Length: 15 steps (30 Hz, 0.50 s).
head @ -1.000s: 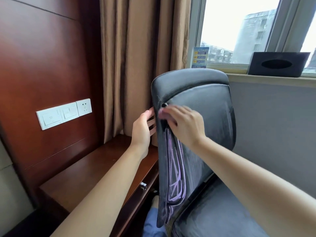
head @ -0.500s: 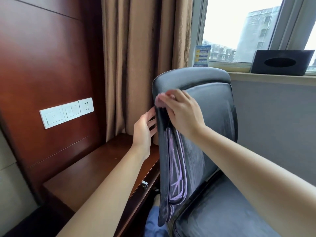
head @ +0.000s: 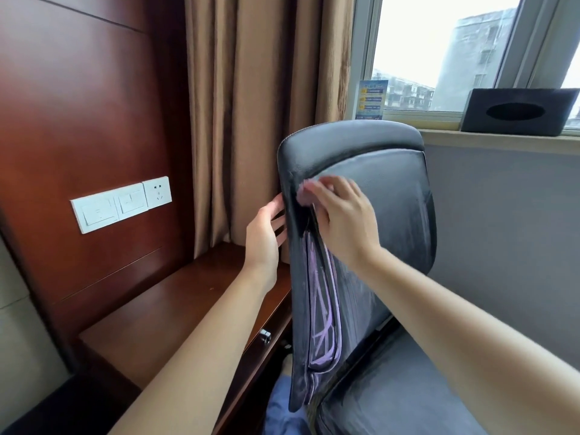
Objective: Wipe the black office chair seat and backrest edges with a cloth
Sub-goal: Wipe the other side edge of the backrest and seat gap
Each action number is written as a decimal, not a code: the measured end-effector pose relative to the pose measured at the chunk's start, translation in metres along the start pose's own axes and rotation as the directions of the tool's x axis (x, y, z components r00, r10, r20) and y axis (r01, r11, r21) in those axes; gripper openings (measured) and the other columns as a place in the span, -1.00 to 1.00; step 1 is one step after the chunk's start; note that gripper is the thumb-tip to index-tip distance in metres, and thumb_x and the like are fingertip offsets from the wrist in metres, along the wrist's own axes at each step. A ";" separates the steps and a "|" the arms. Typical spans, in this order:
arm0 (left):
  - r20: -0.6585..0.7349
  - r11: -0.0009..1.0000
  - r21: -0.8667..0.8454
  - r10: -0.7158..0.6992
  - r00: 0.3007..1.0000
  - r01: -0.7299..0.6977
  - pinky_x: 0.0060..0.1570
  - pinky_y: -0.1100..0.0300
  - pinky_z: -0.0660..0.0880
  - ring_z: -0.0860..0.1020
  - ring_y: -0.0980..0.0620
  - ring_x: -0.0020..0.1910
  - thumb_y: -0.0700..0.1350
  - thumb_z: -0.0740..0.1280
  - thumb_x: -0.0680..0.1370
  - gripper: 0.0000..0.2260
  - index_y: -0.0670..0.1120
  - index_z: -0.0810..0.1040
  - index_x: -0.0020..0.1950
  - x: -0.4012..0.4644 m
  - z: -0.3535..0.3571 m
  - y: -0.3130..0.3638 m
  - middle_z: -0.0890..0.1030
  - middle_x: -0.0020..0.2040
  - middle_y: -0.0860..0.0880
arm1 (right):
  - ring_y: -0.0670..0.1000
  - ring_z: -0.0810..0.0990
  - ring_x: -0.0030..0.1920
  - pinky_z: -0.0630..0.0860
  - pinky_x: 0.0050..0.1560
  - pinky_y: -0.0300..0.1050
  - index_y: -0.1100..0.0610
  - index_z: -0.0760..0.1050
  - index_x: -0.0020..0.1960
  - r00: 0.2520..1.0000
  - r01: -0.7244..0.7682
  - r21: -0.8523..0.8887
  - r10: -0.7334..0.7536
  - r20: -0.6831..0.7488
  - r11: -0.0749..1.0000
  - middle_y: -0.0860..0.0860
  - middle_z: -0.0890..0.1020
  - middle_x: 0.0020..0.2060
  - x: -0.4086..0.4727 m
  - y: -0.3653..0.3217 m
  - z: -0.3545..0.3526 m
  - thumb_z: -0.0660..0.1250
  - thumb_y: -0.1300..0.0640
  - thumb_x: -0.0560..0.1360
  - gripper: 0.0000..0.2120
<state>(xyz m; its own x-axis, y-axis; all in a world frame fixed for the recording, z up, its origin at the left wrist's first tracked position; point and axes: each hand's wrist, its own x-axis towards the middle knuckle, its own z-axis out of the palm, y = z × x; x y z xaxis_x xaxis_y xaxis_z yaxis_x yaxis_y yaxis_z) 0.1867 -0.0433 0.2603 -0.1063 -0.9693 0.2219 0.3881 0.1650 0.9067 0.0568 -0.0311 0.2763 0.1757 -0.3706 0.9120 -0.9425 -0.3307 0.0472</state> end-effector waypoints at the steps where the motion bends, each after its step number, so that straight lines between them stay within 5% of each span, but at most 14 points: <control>1: 0.002 1.000 -0.005 -0.002 1.000 0.002 -0.08 0.34 0.48 0.57 0.19 0.11 -0.07 0.06 0.64 -0.66 -0.03 0.54 0.28 -0.001 -0.001 -0.001 0.62 0.16 0.09 | 0.20 0.56 -0.12 0.50 -0.21 -0.05 0.16 0.60 0.03 1.000 -0.011 -0.016 0.011 0.000 1.000 0.12 0.59 -0.06 0.013 -0.001 0.000 0.26 0.31 0.40 -0.74; 10: 0.013 1.000 0.004 0.012 1.000 -0.012 -0.06 0.35 0.47 0.58 0.28 0.04 -0.08 0.08 0.63 -0.71 0.10 0.57 0.16 -0.002 -0.001 -0.002 0.65 0.04 0.16 | 0.20 0.59 -0.18 0.54 -0.37 -0.08 0.18 0.60 0.04 0.990 -0.015 -0.035 0.020 0.137 0.999 0.17 0.55 -0.02 -0.041 0.000 0.005 0.35 0.33 0.39 -0.76; 15: 0.050 1.000 0.008 -0.011 0.999 0.010 0.21 0.19 0.44 0.50 0.14 0.26 -0.02 0.09 0.64 -0.67 0.07 0.48 0.37 -0.006 -0.002 -0.008 0.57 0.26 0.11 | 0.12 0.60 -0.09 0.49 -0.15 -0.14 0.09 0.59 0.13 0.960 -0.280 0.160 0.272 0.067 0.947 0.04 0.59 0.03 -0.023 0.001 -0.002 0.27 0.28 0.48 -0.72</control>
<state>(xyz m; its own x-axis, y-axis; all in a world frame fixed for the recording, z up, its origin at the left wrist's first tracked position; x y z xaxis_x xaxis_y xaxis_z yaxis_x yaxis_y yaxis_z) 0.1855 -0.0395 0.2511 -0.1556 -0.9608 0.2296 0.3800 0.1564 0.9117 0.0510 -0.0215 0.2556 -0.0691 -0.5040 0.8610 -0.8958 -0.3485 -0.2758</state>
